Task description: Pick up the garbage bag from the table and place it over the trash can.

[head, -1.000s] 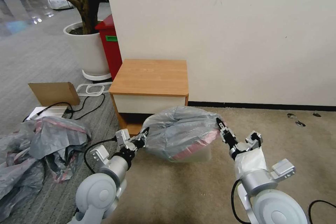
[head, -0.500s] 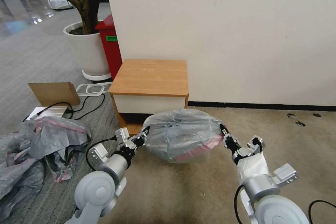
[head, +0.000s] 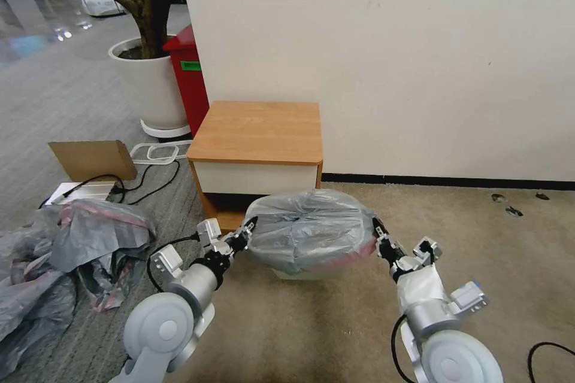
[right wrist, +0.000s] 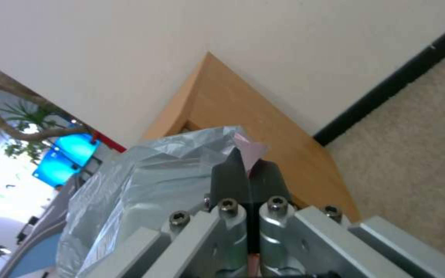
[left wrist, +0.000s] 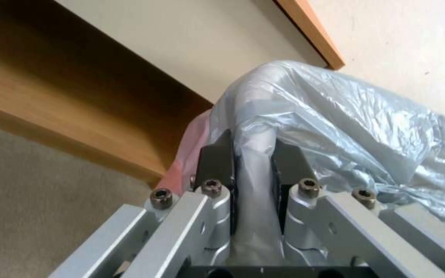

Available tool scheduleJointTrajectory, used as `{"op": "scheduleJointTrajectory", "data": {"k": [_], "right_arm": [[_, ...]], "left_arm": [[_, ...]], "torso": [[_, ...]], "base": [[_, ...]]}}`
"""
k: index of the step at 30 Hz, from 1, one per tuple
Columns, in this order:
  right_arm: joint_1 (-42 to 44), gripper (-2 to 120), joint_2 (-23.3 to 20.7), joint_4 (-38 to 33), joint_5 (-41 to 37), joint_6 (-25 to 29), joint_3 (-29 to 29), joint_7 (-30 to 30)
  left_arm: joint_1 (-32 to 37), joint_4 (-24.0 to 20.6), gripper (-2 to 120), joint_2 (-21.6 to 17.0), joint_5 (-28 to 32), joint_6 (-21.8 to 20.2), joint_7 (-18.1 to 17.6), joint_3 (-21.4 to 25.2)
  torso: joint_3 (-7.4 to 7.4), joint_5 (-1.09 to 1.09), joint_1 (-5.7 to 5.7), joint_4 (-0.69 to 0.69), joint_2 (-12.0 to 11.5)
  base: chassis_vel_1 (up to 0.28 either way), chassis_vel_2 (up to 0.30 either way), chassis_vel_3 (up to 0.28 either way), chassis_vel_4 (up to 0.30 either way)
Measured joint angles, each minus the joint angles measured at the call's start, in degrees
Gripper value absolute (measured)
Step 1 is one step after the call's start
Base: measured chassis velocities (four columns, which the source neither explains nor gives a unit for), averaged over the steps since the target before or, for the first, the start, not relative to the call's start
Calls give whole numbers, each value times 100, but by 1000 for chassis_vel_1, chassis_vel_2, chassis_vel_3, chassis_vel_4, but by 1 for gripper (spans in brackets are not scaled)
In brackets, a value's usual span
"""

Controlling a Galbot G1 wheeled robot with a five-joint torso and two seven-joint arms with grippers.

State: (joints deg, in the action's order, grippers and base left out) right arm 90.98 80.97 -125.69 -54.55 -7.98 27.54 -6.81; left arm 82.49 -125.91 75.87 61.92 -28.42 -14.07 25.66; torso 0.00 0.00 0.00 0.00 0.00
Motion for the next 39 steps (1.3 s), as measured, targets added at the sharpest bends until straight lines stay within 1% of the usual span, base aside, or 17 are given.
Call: {"op": "scheduleJointTrajectory", "data": {"k": [7,10,16,22,25,27,30,31,37,39], "right_arm": [[101,0,-32,11,29,29,30,373],[238,0,-47,13,179,37,36,540],[208,0,-38,229,431,150,6,667],[26,0,-13,668,903,362,-13,831],[-23,0,-8,918,1209,538,20,1023],[-25,0,-9,944,1237,554,25,1045],[-70,0,-20,1194,1617,699,41,1199],[-70,0,-20,1194,1617,699,41,1199],[-90,0,2,1339,2191,914,2,1321],[-30,0,22,1236,2330,960,-36,1323]], "left_arm": [[14,-26,9,13,175,-17,-5,26],[-22,-51,9,12,435,-27,-105,71],[-49,-99,9,2,695,-65,-224,109],[-30,-167,9,-1,870,-98,-274,151],[-14,-199,9,-6,923,-118,-276,183],[-13,-200,9,-6,928,-121,-276,185],[-5,-221,11,3,990,-139,-277,195],[-5,-221,11,3,990,-139,-277,195],[18,-271,11,17,1069,-140,-277,209],[25,-272,11,17,1077,-140,-277,226]], "torso": [[0,0,0,0,0],[0,0,0,0,0],[0,0,0,0,0],[0,0,0,0,0],[0,0,0,0,0],[0,0,0,0,0],[0,0,0,0,0],[0,0,0,0,0],[0,0,0,0,0],[0,0,0,0,0]], "base": [[0,0,0,0],[0,0,0,0],[0,0,0,0],[0,0,0,0],[0,0,0,0],[0,0,0,0],[0,0,0,0],[0,0,0,0],[0,0,0,0],[0,0,0,0]]}}
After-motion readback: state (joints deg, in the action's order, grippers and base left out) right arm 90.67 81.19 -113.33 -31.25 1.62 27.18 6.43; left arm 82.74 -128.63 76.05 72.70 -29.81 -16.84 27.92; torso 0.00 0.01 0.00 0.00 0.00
